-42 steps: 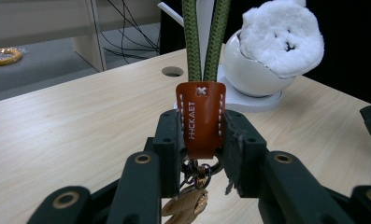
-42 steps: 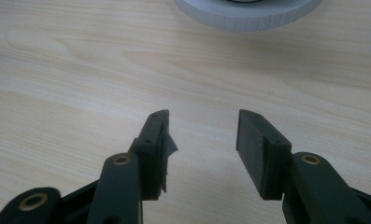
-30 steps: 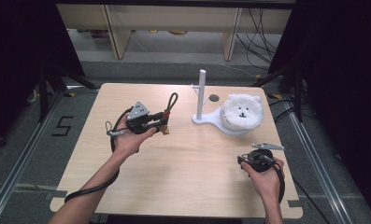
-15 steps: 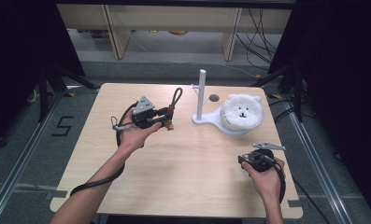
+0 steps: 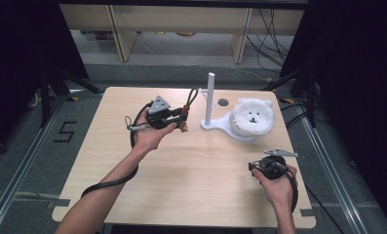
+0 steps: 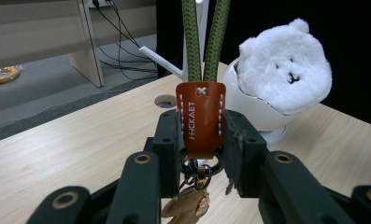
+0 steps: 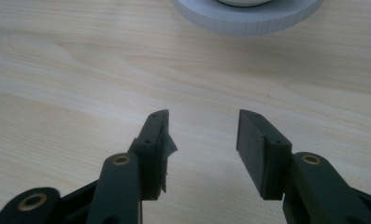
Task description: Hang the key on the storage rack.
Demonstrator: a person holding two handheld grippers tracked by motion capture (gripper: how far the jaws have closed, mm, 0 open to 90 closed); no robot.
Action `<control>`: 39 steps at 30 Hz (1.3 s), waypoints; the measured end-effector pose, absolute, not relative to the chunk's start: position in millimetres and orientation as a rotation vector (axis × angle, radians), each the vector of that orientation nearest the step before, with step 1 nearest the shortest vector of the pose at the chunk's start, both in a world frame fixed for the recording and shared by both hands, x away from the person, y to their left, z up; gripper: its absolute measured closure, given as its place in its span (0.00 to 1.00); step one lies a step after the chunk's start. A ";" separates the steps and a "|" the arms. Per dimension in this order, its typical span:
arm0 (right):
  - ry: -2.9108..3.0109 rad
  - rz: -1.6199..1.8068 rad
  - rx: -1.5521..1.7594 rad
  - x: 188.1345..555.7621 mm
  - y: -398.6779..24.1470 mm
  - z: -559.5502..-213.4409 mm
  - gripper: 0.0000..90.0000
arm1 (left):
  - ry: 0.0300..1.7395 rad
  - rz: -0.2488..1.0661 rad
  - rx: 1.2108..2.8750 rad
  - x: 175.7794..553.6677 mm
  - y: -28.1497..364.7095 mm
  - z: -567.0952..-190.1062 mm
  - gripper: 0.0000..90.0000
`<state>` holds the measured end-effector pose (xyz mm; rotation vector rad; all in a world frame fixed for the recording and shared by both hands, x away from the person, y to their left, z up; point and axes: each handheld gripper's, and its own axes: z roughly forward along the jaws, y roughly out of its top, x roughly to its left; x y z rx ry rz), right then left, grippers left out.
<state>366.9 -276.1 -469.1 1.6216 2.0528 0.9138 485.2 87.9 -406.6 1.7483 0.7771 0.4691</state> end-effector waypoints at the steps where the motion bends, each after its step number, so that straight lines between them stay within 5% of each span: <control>1: 2.038 0.912 1.632 367.2 -275.4 -469.2 0.61 | 0.778 0.469 1.747 486.4 86.2 -406.6 0.75; 39: 2.061 0.913 1.615 366.8 -276.9 -470.0 0.61 | 0.831 0.426 1.785 510.8 64.3 -420.5 0.75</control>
